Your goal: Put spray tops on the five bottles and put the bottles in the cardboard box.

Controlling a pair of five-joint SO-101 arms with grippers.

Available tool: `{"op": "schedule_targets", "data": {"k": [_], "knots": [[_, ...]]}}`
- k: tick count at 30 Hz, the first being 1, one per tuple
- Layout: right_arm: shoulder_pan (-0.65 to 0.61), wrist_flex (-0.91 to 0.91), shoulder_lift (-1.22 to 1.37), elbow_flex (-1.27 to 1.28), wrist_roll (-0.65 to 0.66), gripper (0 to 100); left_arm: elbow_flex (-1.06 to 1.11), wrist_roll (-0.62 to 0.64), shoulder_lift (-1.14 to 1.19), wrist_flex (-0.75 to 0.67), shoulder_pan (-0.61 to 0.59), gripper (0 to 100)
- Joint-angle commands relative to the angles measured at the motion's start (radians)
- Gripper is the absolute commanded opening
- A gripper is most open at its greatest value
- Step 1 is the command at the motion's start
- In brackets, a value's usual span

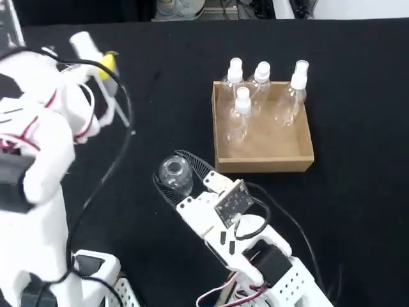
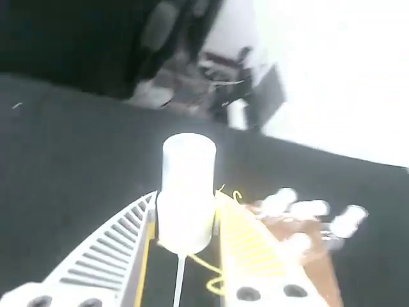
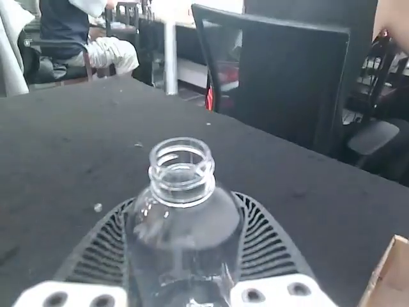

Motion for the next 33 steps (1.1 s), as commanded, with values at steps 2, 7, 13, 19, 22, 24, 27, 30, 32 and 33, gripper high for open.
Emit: {"op": "schedule_targets", "data": {"k": [2, 7, 13, 19, 22, 24, 27, 30, 32, 33], "knots": [[-0.009, -0.021, -0.09, 0.004, 0.005, 1.1, -0.041, 0.006, -0.083, -0.06, 0.131, 3], [-0.009, -0.021, -0.093, 0.002, 0.003, 1.0, -0.008, -0.06, -0.106, -0.057, 0.252, 3], [-0.006, -0.021, -0.093, 0.002, 0.003, 1.0, 0.11, -0.135, -0.114, -0.06, 0.329, 3], [-0.005, -0.021, -0.094, 0.001, 0.003, 1.0, 0.173, -0.127, -0.112, -0.063, 0.338, 3], [-0.005, -0.021, -0.094, 0.002, 0.003, 1.0, 0.191, -0.127, -0.115, -0.104, 0.334, 3], [-0.005, -0.021, -0.094, 0.002, 0.003, 1.0, 0.168, -0.133, -0.132, -0.132, 0.331, 3], [-0.005, -0.021, -0.091, 0.004, 0.003, 1.0, 0.145, -0.135, -0.18, -0.181, 0.331, 3], [-0.005, -0.021, -0.091, 0.004, 0.003, 1.0, 0.147, -0.135, -0.222, -0.21, 0.337, 3], [-0.005, -0.021, -0.091, 0.004, 0.003, 1.0, 0.148, -0.135, -0.236, -0.187, 0.338, 3], [-0.005, -0.021, -0.091, 0.004, 0.003, 1.0, 0.148, -0.135, -0.244, -0.17, 0.338, 3]]}}
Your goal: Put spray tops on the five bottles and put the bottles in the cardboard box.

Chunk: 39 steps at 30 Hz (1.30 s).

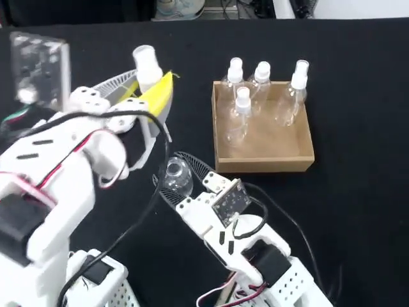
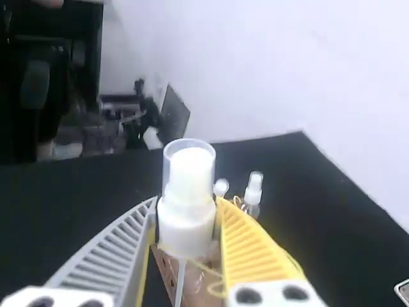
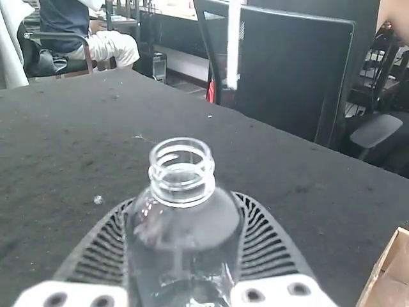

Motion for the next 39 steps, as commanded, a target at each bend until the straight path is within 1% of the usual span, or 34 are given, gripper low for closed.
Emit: {"op": "schedule_targets", "data": {"k": [1, 7, 11, 14, 21, 26, 32, 39], "knots": [[-0.006, -0.021, -0.091, -0.005, 0.003, 1.0, -0.05, -0.011, -0.051, 0.021, 0.015, 3], [-0.006, -0.021, -0.093, -0.005, 0.003, 1.0, -0.05, -0.006, -0.068, 0.089, 0.018, 3], [-0.006, -0.021, -0.093, -0.005, 0.003, 1.0, -0.03, -0.009, -0.072, 0.087, 0.12, 3], [-0.006, -0.021, -0.093, -0.005, 0.003, 1.0, -0.022, -0.011, -0.072, 0.089, 0.162, 3], [-0.006, -0.021, -0.093, -0.005, 0.003, 1.0, -0.012, -0.012, -0.072, 0.091, 0.159, 3], [-0.006, -0.021, -0.094, -0.005, 0.003, 1.0, 0.053, -0.044, -0.074, 0.084, 0.085, 3], [-0.006, -0.021, -0.094, -0.005, 0.003, 1.0, 0.133, -0.044, -0.074, 0.083, 0.085, 3], [-0.006, -0.021, -0.094, -0.005, 0.003, 1.0, 0.14, -0.044, -0.074, 0.087, 0.085, 3]]}}
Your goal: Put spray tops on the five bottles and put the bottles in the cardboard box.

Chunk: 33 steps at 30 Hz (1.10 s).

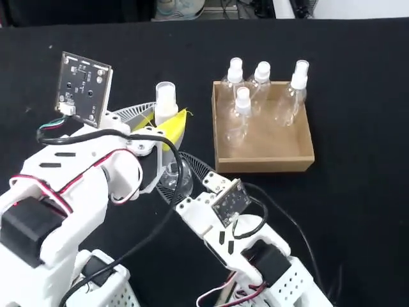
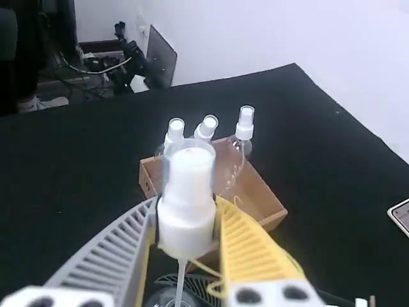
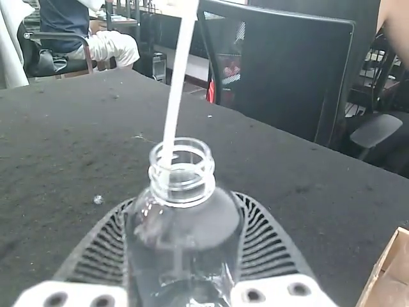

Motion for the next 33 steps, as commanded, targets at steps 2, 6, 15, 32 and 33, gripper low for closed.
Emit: {"op": "schedule_targets", "data": {"k": [2, 6, 15, 32, 33], "knots": [[-0.006, -0.021, -0.094, -0.005, 0.003, 1.0, -0.005, -0.011, -0.009, 0.005, -0.008, 3], [-0.006, -0.021, -0.094, -0.005, 0.003, 1.0, 0.031, -0.011, -0.009, 0.005, -0.007, 5], [-0.006, -0.021, -0.094, -0.005, 0.003, 1.0, 0.122, -0.011, -0.089, 0.005, -0.016, 16], [-0.006, -0.021, -0.091, -0.005, 0.003, 1.0, 0.254, -0.018, -0.25, -0.014, -0.018, 16], [-0.006, -0.021, -0.09, -0.005, 0.003, 1.0, 0.266, -0.02, -0.245, -0.034, -0.018, 16]]}}
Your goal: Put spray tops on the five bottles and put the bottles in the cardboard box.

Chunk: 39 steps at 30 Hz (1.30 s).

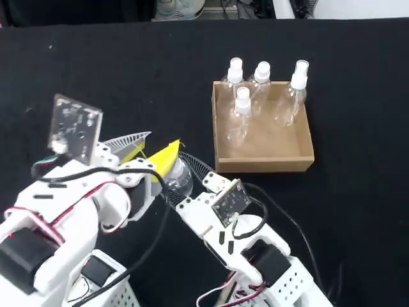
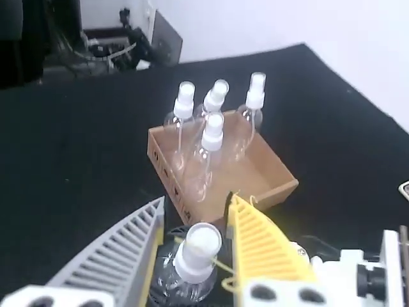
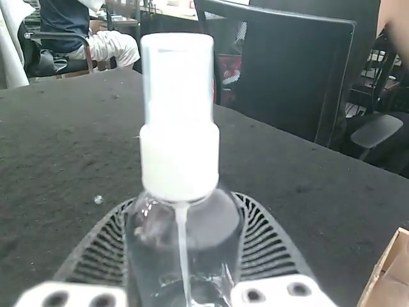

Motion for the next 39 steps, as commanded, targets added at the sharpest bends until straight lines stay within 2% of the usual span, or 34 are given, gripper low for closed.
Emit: {"op": "schedule_targets", "data": {"k": [1, 3, 7, 11, 14, 18, 24, 29, 35, 39], "knots": [[-0.005, -0.021, -0.09, -0.005, 0.003, 1.0, -0.028, -0.012, 0.017, -0.048, -0.01, 16], [-0.005, -0.018, -0.087, -0.005, 0.003, 1.0, -0.039, -0.014, 0.032, -0.069, -0.019, 16], [-0.003, 0.112, -0.094, -0.059, 0.003, 1.0, -0.145, -0.08, 0.071, -0.074, -0.151, 16], [0.0, 0.308, -0.094, -0.2, 0.011, 1.1, -0.15, -0.175, 0.089, 0.023, -0.418, 16], [0.103, 0.404, -0.087, -0.311, 0.012, 1.1, -0.013, -0.189, 0.101, 0.051, -0.602, 16], [0.31, 0.451, -0.085, -0.41, 0.011, 1.1, 0.309, -0.181, 0.097, -0.129, -0.743, 16], [0.569, 0.522, -0.082, -0.527, 0.032, 1.1, 0.746, -0.176, 0.095, -0.486, -0.693, 16], [0.703, 0.456, 0.038, -0.53, 0.054, 1.1, 0.865, -0.083, 0.097, -0.606, -0.674, 16], [0.83, 0.219, 0.28, -0.515, 0.054, 1.1, 0.967, -0.025, 0.097, -0.697, -0.674, 16], [0.884, -0.032, 0.415, -0.429, 0.054, 1.1, 1.038, -0.023, 0.097, -0.772, -0.674, 16]]}}
